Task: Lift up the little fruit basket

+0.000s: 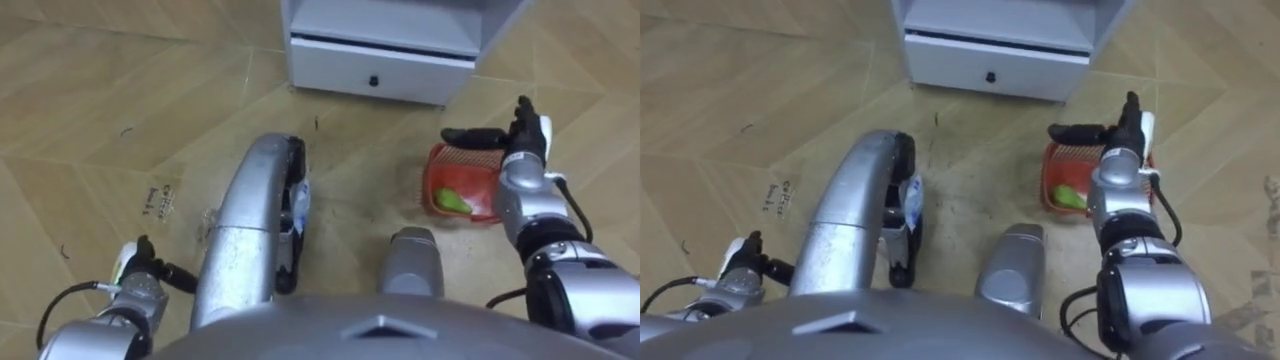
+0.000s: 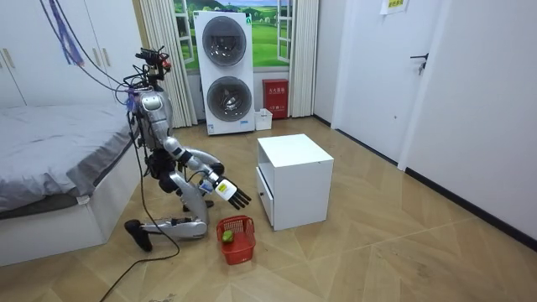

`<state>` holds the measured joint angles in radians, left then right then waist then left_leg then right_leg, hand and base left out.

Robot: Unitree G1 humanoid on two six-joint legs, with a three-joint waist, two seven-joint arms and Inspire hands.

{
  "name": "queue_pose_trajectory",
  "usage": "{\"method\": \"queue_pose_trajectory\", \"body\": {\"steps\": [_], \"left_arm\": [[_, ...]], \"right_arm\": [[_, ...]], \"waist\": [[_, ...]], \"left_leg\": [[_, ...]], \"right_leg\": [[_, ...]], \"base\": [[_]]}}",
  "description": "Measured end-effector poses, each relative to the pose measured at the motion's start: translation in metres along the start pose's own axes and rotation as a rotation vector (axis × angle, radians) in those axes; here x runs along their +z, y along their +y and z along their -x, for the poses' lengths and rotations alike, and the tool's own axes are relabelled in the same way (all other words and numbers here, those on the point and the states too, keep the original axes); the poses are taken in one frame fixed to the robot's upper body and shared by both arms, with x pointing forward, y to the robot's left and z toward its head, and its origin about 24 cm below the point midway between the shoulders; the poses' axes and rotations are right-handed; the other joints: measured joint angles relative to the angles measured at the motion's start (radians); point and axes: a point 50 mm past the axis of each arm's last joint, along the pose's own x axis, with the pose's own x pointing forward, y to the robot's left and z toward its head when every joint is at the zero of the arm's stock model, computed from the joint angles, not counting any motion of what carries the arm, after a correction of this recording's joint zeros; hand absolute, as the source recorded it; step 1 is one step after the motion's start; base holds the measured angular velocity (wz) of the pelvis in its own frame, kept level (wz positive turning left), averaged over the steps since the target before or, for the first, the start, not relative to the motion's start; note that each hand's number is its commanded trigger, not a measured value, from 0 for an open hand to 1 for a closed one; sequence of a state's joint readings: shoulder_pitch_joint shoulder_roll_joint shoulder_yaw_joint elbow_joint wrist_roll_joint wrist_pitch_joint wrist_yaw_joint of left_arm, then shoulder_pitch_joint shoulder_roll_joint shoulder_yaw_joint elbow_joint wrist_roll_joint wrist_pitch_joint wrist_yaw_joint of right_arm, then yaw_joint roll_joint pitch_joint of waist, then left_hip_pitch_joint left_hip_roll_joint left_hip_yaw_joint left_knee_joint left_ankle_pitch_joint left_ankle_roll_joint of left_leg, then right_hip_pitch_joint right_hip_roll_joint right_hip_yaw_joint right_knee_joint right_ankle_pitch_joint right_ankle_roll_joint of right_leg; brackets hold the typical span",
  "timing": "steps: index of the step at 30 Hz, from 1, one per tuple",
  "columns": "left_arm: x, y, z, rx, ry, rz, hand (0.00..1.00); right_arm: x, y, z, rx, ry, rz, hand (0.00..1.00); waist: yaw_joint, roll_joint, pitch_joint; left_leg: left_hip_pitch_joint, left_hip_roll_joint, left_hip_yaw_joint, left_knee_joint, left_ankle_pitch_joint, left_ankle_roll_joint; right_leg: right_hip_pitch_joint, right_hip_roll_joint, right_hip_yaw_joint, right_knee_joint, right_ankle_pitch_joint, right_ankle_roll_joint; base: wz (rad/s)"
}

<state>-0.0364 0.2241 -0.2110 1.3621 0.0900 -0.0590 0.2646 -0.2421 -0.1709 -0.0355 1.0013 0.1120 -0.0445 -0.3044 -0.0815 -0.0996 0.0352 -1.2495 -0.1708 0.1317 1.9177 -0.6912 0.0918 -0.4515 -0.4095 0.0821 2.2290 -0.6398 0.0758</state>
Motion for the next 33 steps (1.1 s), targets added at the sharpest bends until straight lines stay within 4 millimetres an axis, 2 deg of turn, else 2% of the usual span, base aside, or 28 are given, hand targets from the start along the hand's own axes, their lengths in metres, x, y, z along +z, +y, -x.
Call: {"method": "queue_pose_trajectory", "body": {"steps": [2, 5, 7, 9, 12, 16, 20, 28, 33], "left_arm": [[-0.002, -0.003, 0.001, -0.011, -0.006, -0.021, 0.00], [-0.011, -0.008, 0.004, -0.022, 0.009, -0.022, 0.00], [-0.016, -0.012, 0.006, -0.034, 0.017, -0.026, 0.00], [-0.019, -0.013, 0.007, -0.036, 0.022, -0.027, 0.00], [-0.019, -0.014, 0.007, -0.041, 0.010, -0.037, 0.00], [-0.018, -0.015, 0.007, -0.047, 0.001, -0.050, 0.00], [-0.016, -0.015, 0.007, -0.046, -0.001, -0.041, 0.00], [-0.008, -0.017, 0.006, -0.068, -0.029, -0.075, 0.00], [-0.006, -0.019, 0.006, -0.076, -0.043, -0.095, 0.00]], "right_arm": [[-0.006, -0.001, 0.002, -0.011, 0.012, 0.025, 0.00], [-0.014, -0.004, 0.004, -0.018, 0.026, 0.068, 0.00], [-0.011, -0.004, 0.004, -0.016, 0.011, 0.070, 0.00], [-0.010, -0.002, 0.005, -0.010, -0.003, 0.076, 0.00], [-0.008, -0.003, 0.005, -0.009, -0.011, 0.080, 0.00], [-0.005, -0.004, 0.004, -0.027, -0.026, 0.077, 0.00], [-0.002, -0.002, 0.005, -0.035, -0.042, 0.092, 0.00], [0.004, -0.002, 0.004, -0.061, -0.071, 0.122, 0.00], [0.013, -0.003, 0.002, -0.070, -0.097, 0.124, 0.00]], "waist": [[-0.007, 0.000, -0.0010], [-0.010, 0.000, 0.0004], [-0.009, 0.003, 0.0011], [-0.011, 0.002, 0.0006], [-0.020, 0.000, -0.0003], [-0.024, -0.002, -0.0008], [-0.029, -0.006, -0.0012], [-0.026, -0.014, 0.0009], [-0.023, -0.006, 0.0025]], "left_leg": [[-0.023, 0.001, 0.006, 0.014, 0.000, -0.009], [-0.039, 0.007, 0.001, 0.052, 0.001, -0.010], [-0.040, 0.012, -0.002, 0.050, 0.006, -0.021], [-0.036, 0.019, -0.004, 0.048, 0.007, -0.022], [-0.031, 0.018, -0.003, 0.037, 0.007, -0.022], [-0.030, 0.018, -0.002, 0.021, 0.008, -0.035], [-0.029, 0.017, 0.000, -0.002, 0.014, -0.061], [-0.030, 0.021, -0.005, -0.022, 0.028, -0.090], [-0.036, 0.042, -0.001, -0.024, 0.030, -0.093]], "right_leg": [[0.000, 0.027, 0.021, 0.019, -0.036, -0.002], [0.016, 0.053, 0.029, 0.042, -0.058, -0.011], [0.011, 0.067, 0.035, 0.040, -0.059, -0.011], [0.010, 0.072, 0.035, 0.039, -0.059, -0.011], [0.009, 0.073, 0.036, 0.039, -0.059, -0.011], [-0.002, 0.064, 0.040, 0.049, -0.060, -0.010], [-0.018, 0.058, 0.045, 0.061, -0.061, -0.007], [-0.042, 0.064, 0.055, 0.080, -0.063, -0.009], [-0.061, 0.076, 0.062, 0.089, -0.063, -0.009]], "base": [[0.09], [0.00], [-0.12], [-0.04], [0.02], [0.02], [0.01], [-0.02], [-0.04]]}}
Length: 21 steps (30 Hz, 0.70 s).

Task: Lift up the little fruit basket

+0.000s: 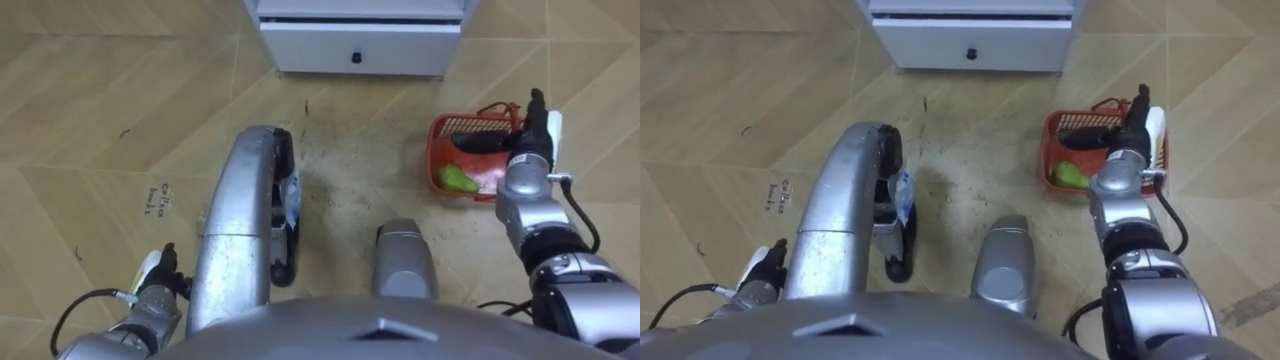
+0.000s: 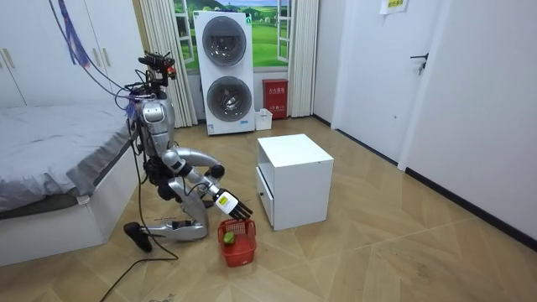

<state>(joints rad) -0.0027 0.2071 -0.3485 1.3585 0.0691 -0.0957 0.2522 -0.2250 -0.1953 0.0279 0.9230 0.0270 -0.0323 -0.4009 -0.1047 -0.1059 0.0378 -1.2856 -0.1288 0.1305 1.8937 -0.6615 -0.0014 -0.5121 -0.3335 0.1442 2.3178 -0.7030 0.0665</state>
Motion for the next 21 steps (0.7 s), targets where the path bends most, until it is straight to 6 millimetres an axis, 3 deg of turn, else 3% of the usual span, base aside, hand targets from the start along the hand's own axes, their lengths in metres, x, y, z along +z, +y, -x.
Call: {"method": "queue_pose_trajectory", "body": {"steps": [3, 10, 21], "left_arm": [[0.000, -0.001, 0.000, -0.004, -0.003, -0.009, 0.00], [-0.002, -0.002, 0.001, -0.016, 0.003, -0.010, 0.00], [0.003, -0.001, 0.000, -0.017, -0.018, -0.001, 0.00]], "right_arm": [[0.001, 0.000, -0.001, -0.004, -0.005, -0.001, 0.00], [0.004, -0.002, -0.002, -0.017, -0.016, -0.002, 0.00], [0.017, 0.003, 0.001, -0.005, -0.102, 0.055, 0.00]], "waist": [[0.001, 0.004, -0.0021], [0.004, 0.025, 0.0052], [0.005, 0.032, 0.0027]], "left_leg": [[-0.011, 0.003, 0.001, -0.006, 0.002, -0.004], [-0.013, 0.011, 0.002, -0.008, 0.006, -0.012], [-0.017, 0.018, 0.005, -0.016, 0.011, -0.022]], "right_leg": [[-0.013, 0.001, -0.003, 0.004, 0.000, 0.000], [-0.016, 0.006, -0.008, 0.005, 0.000, 0.000], [-0.030, 0.010, 0.008, 0.017, -0.002, -0.004]], "base": [[0.05], [0.01], [-0.02]]}}
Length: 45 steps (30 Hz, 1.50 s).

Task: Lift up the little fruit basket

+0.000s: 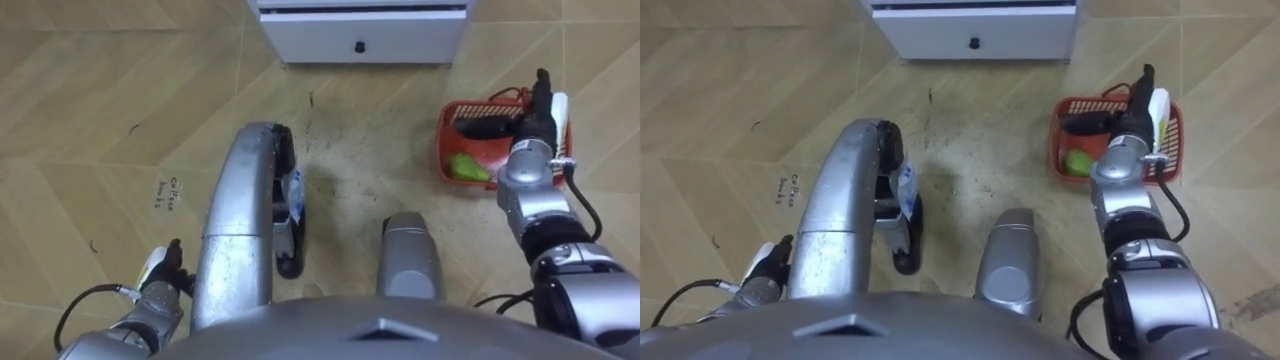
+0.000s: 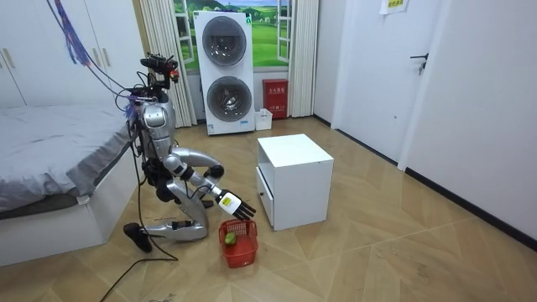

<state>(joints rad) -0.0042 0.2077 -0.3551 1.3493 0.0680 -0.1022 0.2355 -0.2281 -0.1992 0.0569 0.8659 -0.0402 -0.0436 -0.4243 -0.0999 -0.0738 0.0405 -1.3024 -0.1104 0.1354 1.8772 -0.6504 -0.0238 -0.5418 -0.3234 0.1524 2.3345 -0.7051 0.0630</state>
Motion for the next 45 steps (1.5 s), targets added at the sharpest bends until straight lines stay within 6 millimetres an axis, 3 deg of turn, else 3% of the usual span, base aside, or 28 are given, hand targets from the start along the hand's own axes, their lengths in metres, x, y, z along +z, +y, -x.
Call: {"method": "queue_pose_trajectory", "body": {"steps": [5, 14, 24, 38, 45], "left_arm": [[0.005, 0.000, 0.000, 0.001, -0.024, 0.006, 0.00], [0.006, 0.000, 0.000, 0.001, -0.033, 0.007, 0.00], [0.003, -0.001, 0.000, -0.003, -0.025, 0.006, 0.00], [0.001, -0.002, 0.001, -0.002, -0.017, 0.040, 0.00], [0.002, -0.002, 0.001, -0.002, -0.020, 0.042, 0.00]], "right_arm": [[0.010, -0.002, -0.001, -0.024, -0.046, -0.009, 0.00], [0.013, -0.002, -0.001, -0.027, -0.056, -0.014, 0.00], [0.012, -0.002, 0.000, -0.035, -0.055, -0.011, 0.00], [-0.015, -0.016, -0.004, -0.063, 0.060, 0.001, 0.00], [-0.017, -0.016, -0.004, -0.056, 0.075, -0.015, 0.00]], "waist": [[-0.001, -0.005, -0.0001], [-0.002, -0.020, -0.0011], [-0.001, -0.020, -0.0011], [0.001, -0.019, -0.0007], [0.004, -0.018, -0.0004]], "left_leg": [[0.003, -0.005, 0.001, -0.005, 0.003, -0.006], [0.003, -0.008, 0.000, -0.006, 0.006, -0.010], [0.003, -0.007, 0.000, -0.006, 0.006, -0.010], [0.002, -0.003, 0.001, -0.012, 0.006, -0.011], [0.001, 0.000, 0.001, -0.014, 0.007, -0.012]], "right_leg": [[0.002, -0.006, -0.001, 0.000, 0.000, 0.000], [0.005, -0.007, -0.003, 0.000, 0.000, 0.000], [0.004, -0.007, -0.004, 0.000, 0.000, 0.000], [0.003, -0.006, -0.012, 0.000, 0.000, 0.000], [0.002, -0.004, -0.016, 0.000, 0.000, 0.000]], "base": [[0.02], [0.00], [0.00], [0.01], [0.00]]}}
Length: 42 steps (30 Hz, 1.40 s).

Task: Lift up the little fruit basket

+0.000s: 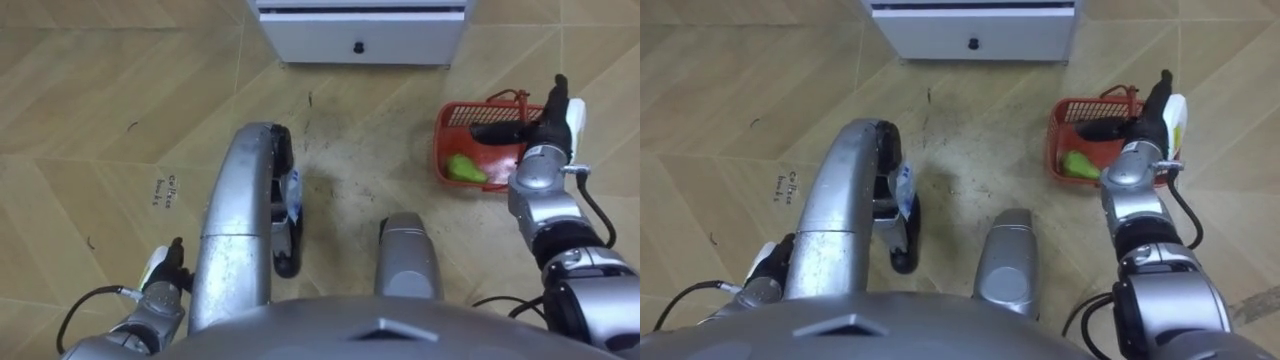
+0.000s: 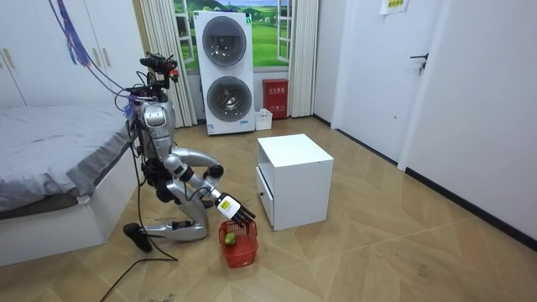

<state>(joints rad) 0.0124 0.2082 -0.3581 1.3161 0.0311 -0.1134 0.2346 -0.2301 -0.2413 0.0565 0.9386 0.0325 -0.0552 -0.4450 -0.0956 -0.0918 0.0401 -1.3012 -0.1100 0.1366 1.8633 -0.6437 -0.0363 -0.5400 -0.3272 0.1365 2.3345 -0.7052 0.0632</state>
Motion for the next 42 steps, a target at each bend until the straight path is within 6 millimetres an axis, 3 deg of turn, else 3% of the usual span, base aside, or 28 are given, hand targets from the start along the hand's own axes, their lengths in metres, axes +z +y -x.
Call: {"method": "queue_pose_trajectory", "body": {"steps": [12, 17, 24, 25, 26, 27, 42], "left_arm": [[0.002, 0.000, 0.000, -0.004, -0.002, 0.002, 0.00], [0.010, 0.002, -0.003, -0.019, -0.013, 0.008, 0.00], [0.011, 0.003, -0.004, -0.035, -0.004, 0.005, 0.00], [0.012, 0.004, -0.004, -0.035, -0.003, 0.005, 0.00], [0.013, 0.004, -0.005, -0.038, -0.001, 0.004, 0.00], [0.013, 0.005, -0.005, -0.041, 0.001, 0.003, 0.00], [0.022, 0.009, -0.008, -0.086, 0.011, 0.026, 0.00]], "right_arm": [[-0.015, -0.002, -0.002, 0.036, 0.089, -0.019, 0.00], [-0.034, -0.003, 0.000, 0.073, 0.181, -0.012, 0.00], [-0.052, -0.012, 0.002, 0.084, 0.290, -0.069, 0.00], [-0.054, -0.012, 0.002, 0.091, 0.303, -0.085, 0.76], [-0.057, -0.012, 0.003, 0.098, 0.317, -0.099, 0.92], [-0.058, -0.012, 0.004, 0.101, 0.326, -0.106, 1.00], [-0.067, -0.006, 0.008, 0.195, 0.412, -0.141, 1.00]], "waist": [[0.020, 0.005, 0.0014], [0.049, 0.004, 0.0019], [0.056, 0.001, 0.0041], [0.056, 0.000, 0.0045], [0.058, 0.000, 0.0046], [0.060, 0.000, 0.0048], [0.080, -0.005, 0.0108]], "left_leg": [[-0.014, -0.008, 0.003, 0.001, 0.002, -0.003], [-0.015, -0.008, -0.004, 0.010, 0.002, -0.003], [-0.018, -0.008, -0.006, 0.013, 0.002, -0.003], [-0.018, -0.006, -0.006, 0.013, 0.002, -0.003], [-0.017, -0.005, -0.006, 0.014, 0.002, -0.003], [-0.017, -0.005, -0.007, 0.014, 0.002, -0.003], [-0.020, 0.015, -0.012, 0.017, 0.002, -0.003]], "right_leg": [[-0.006, -0.008, -0.005, -0.001, 0.000, 0.001], [0.002, -0.001, -0.016, 0.000, 0.000, 0.001], [0.003, -0.002, -0.026, 0.000, 0.000, 0.001], [0.002, -0.001, -0.025, 0.000, 0.000, 0.001], [0.001, 0.000, -0.024, 0.000, -0.001, 0.001], [0.000, 0.000, -0.025, 0.000, -0.001, 0.001], [-0.008, 0.026, -0.024, 0.002, -0.003, 0.005]], "base": [[0.02], [0.00], [0.02], [0.00], [0.00], [0.00], [0.00]]}}
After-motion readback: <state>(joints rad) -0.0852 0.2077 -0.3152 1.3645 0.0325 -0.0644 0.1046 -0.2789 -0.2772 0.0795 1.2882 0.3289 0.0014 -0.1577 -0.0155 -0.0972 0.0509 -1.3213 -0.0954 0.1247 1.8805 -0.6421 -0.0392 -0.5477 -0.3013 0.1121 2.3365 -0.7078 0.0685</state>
